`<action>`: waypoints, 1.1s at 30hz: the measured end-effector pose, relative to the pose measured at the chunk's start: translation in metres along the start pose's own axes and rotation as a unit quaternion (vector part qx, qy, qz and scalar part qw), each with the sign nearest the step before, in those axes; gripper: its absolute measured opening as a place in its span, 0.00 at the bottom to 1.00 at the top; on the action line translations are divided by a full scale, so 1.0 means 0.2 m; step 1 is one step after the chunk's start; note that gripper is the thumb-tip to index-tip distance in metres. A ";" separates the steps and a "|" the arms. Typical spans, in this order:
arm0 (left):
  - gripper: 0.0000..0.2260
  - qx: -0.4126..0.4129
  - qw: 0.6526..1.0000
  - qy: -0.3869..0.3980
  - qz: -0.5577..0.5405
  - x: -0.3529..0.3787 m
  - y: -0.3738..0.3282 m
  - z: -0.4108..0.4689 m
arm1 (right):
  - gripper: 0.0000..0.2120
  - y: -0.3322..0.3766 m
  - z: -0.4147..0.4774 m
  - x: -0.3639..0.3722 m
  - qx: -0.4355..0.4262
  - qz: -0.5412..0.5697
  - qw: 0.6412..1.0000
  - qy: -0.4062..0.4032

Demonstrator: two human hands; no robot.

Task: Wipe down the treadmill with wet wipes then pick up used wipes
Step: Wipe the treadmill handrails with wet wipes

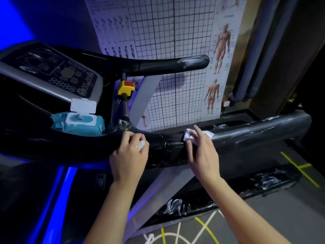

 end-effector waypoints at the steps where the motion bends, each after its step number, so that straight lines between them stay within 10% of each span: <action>1: 0.07 0.010 1.000 -0.001 -0.008 0.01 0.01 -0.01 | 0.18 0.02 -0.01 0.01 -0.016 -0.012 1.000 -0.002; 12: 0.08 0.025 0.999 -0.019 -0.018 0.04 0.02 -0.06 | 0.17 0.19 -0.09 0.11 -0.155 -0.039 0.987 0.027; 21: 0.08 0.027 1.000 -0.007 -0.015 0.04 0.02 -0.06 | 0.18 -0.17 -0.05 -0.18 -0.052 -0.114 0.992 -0.029; 33: 0.09 0.033 0.999 -0.012 -0.021 0.04 0.03 -0.07 | 0.18 0.09 -0.02 0.04 -0.144 -0.096 0.982 0.073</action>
Point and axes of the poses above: each hand's wrist, its own z-axis towards the middle knuckle, its own x-axis out of the palm, y = z × x, the point moved 7 cm from there along z, towards the middle knuckle, and after that the axes turned 2 degrees about -y, right-handed, at the moved point
